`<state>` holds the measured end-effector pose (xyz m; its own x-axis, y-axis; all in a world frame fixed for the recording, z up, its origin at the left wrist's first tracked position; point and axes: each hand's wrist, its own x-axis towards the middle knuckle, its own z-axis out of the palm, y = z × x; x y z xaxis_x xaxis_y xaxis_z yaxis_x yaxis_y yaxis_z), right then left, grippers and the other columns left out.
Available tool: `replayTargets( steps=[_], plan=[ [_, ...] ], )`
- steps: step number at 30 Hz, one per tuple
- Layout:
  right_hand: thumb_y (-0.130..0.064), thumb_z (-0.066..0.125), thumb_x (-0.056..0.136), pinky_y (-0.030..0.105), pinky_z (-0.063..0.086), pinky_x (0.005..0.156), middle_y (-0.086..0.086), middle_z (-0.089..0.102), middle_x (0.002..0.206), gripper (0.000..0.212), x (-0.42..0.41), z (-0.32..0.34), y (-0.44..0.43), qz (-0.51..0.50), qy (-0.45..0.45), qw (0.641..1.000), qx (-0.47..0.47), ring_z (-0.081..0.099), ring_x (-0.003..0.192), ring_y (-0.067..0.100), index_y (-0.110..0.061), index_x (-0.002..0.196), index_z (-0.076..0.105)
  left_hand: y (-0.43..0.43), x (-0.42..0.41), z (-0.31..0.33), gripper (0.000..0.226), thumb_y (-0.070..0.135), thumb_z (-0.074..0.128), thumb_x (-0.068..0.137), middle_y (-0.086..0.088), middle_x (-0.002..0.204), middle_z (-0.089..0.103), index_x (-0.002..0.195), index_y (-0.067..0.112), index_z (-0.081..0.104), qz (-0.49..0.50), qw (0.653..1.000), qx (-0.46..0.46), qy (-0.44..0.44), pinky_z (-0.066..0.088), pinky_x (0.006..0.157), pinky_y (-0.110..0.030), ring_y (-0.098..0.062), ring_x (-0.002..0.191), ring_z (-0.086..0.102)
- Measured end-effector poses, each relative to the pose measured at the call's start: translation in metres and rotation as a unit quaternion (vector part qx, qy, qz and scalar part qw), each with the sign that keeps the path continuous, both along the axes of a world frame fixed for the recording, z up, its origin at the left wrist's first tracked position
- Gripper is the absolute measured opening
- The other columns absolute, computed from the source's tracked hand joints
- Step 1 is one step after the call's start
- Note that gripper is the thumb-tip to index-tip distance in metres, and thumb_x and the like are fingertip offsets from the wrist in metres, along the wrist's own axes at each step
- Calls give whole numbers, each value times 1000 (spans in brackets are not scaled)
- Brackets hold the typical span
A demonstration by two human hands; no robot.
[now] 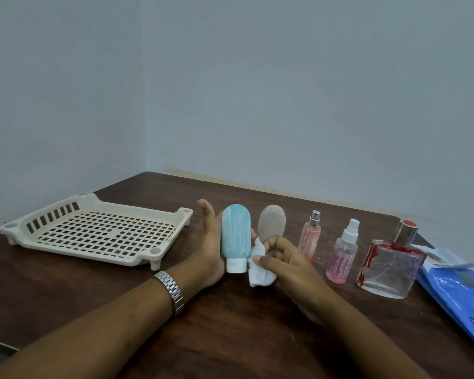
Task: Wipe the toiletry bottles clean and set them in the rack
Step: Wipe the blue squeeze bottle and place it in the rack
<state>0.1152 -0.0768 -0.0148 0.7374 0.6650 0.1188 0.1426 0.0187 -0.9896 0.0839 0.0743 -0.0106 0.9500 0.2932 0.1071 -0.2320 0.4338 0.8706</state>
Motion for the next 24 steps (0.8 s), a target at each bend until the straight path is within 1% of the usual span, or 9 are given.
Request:
replayTargets(
  steps=[2,4,6,8,11,15,18,21,24],
  plan=[
    [-31,67,78,54,47,91,19,64,102,21,2,3,-2,-30,-15,999,32,63,95,31,-14,90,59,-1,1,-1,106,85,16,60,-13,76,60,123,8,53,-20,999,-33,6,53,71,-36,-23,70,61],
    [-39,63,77,52,47,92,19,63,101,22,4,7,-5,-56,-21,996,66,60,100,35,-18,84,63,0,3,-3,105,87,12,65,-15,81,62,131,13,47,-36,998,-51,15,52,78,-40,-25,76,62],
    [-32,59,84,41,51,84,13,64,92,17,7,9,-8,-77,-39,993,75,61,93,29,-15,86,62,1,4,-3,100,86,7,70,-18,85,65,132,18,46,-44,998,-49,24,52,84,-45,-31,81,66],
    [-15,57,90,28,52,73,7,63,88,4,10,10,-10,-102,-80,990,55,61,87,22,-12,91,60,2,4,-2,96,85,5,72,-22,88,68,128,20,47,-43,997,-53,32,53,85,-48,-37,84,68],
    [-6,60,87,26,52,70,6,60,88,16,10,10,-11,-115,-139,984,2,61,82,14,-19,96,59,3,4,-2,95,85,4,72,-26,95,67,129,22,46,-37,997,-54,40,52,86,-49,-39,91,67],
    [-11,71,78,19,52,71,-7,62,93,27,7,9,-11,-116,-228,964,-67,60,82,3,-31,92,61,5,6,-3,97,86,6,71,-28,99,64,131,21,45,-20,997,-57,43,51,88,-51,-43,105,62],
    [-19,76,74,8,45,74,-18,59,100,22,2,6,-7,-122,-323,932,-110,53,93,-6,-31,90,65,1,2,1,95,83,6,74,-26,90,64,117,15,56,1,997,-59,50,50,90,-52,-43,101,62],
    [-24,76,75,2,39,76,-21,57,101,18,-3,1,-1,-112,-392,907,-109,50,97,-13,-22,93,73,-5,1,3,97,81,6,79,-18,68,66,74,9,70,31,995,-64,64,51,77,-45,-33,73,65],
    [-26,72,79,2,36,84,-18,60,104,19,-10,-4,7,-68,-471,873,-106,52,99,-10,-23,97,74,-3,3,1,96,85,7,75,-15,70,65,75,8,64,26,994,-60,88,52,64,-37,-29,63,63]
  ],
)
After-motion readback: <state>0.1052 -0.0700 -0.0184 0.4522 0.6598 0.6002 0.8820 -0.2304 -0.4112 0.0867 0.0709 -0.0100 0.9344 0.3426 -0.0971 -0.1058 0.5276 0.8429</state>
